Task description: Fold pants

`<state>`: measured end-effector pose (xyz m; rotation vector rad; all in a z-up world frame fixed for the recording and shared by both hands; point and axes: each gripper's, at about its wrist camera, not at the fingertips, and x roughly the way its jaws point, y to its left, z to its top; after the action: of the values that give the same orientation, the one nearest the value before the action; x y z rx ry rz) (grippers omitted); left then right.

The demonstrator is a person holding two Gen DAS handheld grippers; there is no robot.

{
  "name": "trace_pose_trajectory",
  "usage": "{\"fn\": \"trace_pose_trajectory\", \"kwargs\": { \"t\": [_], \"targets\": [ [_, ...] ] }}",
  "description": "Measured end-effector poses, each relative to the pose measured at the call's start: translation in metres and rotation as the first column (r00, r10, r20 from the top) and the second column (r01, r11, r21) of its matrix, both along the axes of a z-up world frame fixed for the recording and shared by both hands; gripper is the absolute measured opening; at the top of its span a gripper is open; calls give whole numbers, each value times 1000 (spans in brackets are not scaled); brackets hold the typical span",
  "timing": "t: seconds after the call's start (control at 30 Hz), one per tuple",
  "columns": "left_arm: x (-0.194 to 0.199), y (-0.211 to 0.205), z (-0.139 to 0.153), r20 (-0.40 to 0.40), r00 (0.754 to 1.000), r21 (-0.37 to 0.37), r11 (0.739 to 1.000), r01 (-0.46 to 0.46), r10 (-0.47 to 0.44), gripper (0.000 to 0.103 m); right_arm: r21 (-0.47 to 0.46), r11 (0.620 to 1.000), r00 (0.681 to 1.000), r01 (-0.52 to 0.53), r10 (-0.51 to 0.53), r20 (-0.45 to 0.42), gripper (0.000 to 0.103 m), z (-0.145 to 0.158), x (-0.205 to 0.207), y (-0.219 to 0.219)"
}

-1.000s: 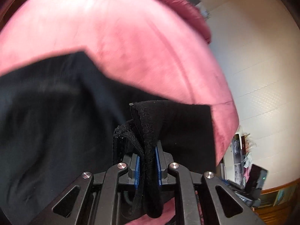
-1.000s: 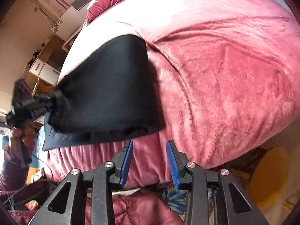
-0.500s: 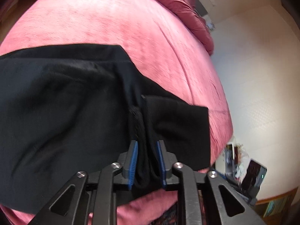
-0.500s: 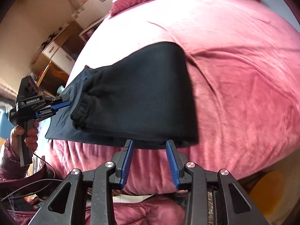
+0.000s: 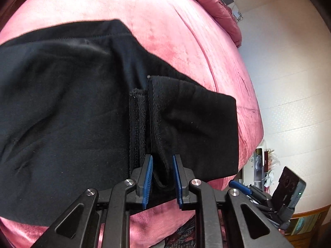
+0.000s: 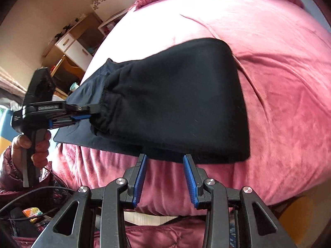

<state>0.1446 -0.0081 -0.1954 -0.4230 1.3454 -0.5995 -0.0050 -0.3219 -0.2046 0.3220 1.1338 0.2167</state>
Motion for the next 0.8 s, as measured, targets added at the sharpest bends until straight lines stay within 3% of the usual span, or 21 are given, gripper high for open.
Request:
{"fn": "trace_pose_trajectory", "kwargs": {
  "t": [0.07, 0.17, 0.37, 0.47, 0.57, 0.8],
  "targets": [
    [-7, 1, 9, 35, 999, 14, 1000, -7, 7, 19, 4, 1000, 1000, 14, -14, -5, 37, -1, -5, -5],
    [-12, -8, 16, 22, 999, -11, 999, 32, -32, 20, 1, 1000, 999, 30, -30, -15, 37, -3, -11, -11],
    [-21, -35, -6, 12, 998, 138, 988, 65, -67, 20, 9, 998, 997, 69, -69, -22, 37, -6, -18, -19],
    [-21, -38, -5, 26, 997, 124, 990, 62, -66, 18, 9, 997, 997, 71, -70, -25, 37, -7, -19, -22],
    [-21, -40, -3, 54, 995, 124, 990, 72, -79, 5, 6, 997, 997, 74, -74, -30, 37, -8, -20, -24],
    [-35, -31, 32, 171, 979, 40, 994, 104, -109, 4, -6, 995, 995, 95, -95, -35, 37, -8, -26, -30]
  ]
}}
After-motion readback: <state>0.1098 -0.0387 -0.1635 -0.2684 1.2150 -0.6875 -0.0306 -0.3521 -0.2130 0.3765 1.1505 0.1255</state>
